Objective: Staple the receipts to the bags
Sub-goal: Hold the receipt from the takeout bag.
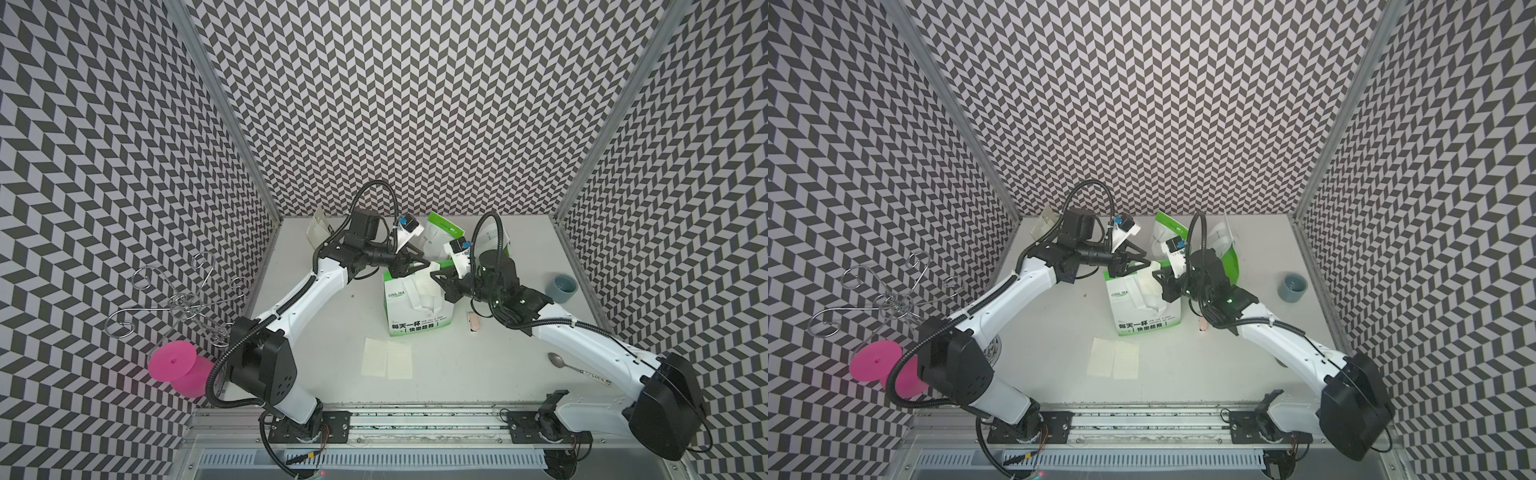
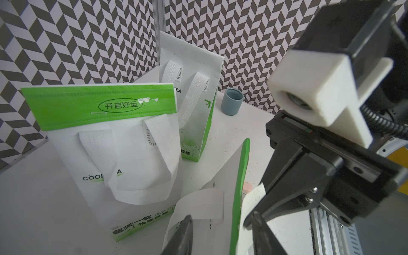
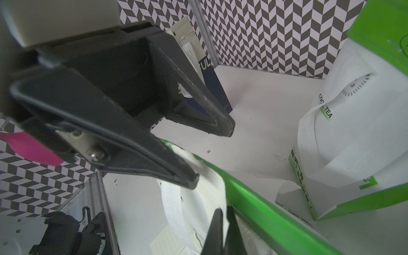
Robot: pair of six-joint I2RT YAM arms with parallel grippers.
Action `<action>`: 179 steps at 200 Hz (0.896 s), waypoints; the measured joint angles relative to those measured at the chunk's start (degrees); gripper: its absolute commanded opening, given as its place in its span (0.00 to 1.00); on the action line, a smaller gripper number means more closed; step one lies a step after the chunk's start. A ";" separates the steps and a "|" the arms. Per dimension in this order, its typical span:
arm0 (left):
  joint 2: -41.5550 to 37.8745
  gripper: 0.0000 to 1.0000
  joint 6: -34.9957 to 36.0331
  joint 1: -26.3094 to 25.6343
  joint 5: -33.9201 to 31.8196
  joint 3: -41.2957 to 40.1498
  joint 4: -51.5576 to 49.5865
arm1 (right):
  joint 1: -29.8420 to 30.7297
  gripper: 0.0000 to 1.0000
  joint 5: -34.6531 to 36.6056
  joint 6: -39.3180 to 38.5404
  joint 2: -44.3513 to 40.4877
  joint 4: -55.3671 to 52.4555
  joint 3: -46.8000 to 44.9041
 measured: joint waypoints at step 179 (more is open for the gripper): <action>1.01 0.49 1.90 -0.09 -4.26 3.08 -5.99 | 0.00 0.00 1.27 -0.50 1.29 -0.17 1.42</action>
